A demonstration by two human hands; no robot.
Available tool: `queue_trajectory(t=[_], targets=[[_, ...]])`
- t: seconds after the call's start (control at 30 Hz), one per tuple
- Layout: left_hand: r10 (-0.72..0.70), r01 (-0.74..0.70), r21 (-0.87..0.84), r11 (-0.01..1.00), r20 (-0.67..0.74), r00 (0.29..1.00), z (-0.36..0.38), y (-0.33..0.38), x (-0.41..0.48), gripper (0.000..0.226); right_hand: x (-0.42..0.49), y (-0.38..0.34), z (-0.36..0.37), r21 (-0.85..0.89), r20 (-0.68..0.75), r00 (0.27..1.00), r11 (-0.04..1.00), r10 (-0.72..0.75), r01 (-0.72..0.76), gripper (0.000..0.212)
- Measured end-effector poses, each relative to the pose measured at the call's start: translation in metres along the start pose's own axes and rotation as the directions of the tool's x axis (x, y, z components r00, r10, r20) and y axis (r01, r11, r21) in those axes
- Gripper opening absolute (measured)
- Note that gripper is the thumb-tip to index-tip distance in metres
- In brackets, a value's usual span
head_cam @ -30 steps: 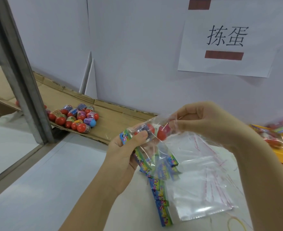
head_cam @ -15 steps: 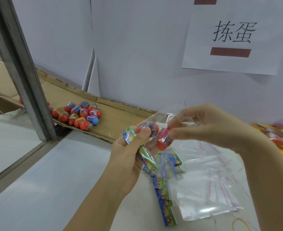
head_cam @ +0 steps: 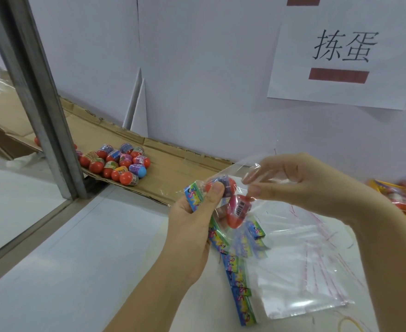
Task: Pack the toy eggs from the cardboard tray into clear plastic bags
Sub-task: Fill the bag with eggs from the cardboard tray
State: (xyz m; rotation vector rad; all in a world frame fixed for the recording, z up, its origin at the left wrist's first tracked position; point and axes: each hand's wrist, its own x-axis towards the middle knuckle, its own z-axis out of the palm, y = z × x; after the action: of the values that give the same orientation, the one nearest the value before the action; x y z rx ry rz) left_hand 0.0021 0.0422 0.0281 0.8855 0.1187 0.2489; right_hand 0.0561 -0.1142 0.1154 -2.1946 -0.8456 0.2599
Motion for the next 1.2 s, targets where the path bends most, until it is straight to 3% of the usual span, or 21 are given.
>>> queue_trajectory(t=[0.27, 0.57, 0.83, 1.07, 1.2], targets=[[-0.037, 0.036, -0.056, 0.998, -0.008, 0.999, -0.001, 0.000, 0.001, 0.044, -0.001, 0.000, -0.003, -0.085, 0.065, 0.995, 0.994, 0.076, -0.070, 0.039], [-0.065, 0.065, -0.013, 0.998, -0.022, 0.998, 0.000, -0.001, 0.000, 0.041, -0.002, 0.002, -0.005, -0.096, 0.128, 0.990, 0.994, 0.058, -0.046, 0.029], [-0.041, 0.040, -0.021, 0.999, -0.030, 0.999, -0.005, 0.002, 0.003, 0.033, -0.001, 0.003, 0.000, -0.097, 0.204, 0.979, 0.995, 0.018, 0.002, 0.044], [-0.093, 0.094, -0.054, 0.994, 0.031, 0.995, -0.006, 0.005, 0.003, 0.047, 0.000, 0.000, 0.000, 0.020, 0.095, 0.994, 0.998, -0.055, 0.053, 0.038], [-0.110, 0.110, -0.039, 0.993, 0.016, 0.994, -0.004, 0.002, 0.000, 0.048, 0.006, 0.004, 0.008, 0.054, 0.057, 0.998, 0.998, -0.037, 0.034, 0.019]])
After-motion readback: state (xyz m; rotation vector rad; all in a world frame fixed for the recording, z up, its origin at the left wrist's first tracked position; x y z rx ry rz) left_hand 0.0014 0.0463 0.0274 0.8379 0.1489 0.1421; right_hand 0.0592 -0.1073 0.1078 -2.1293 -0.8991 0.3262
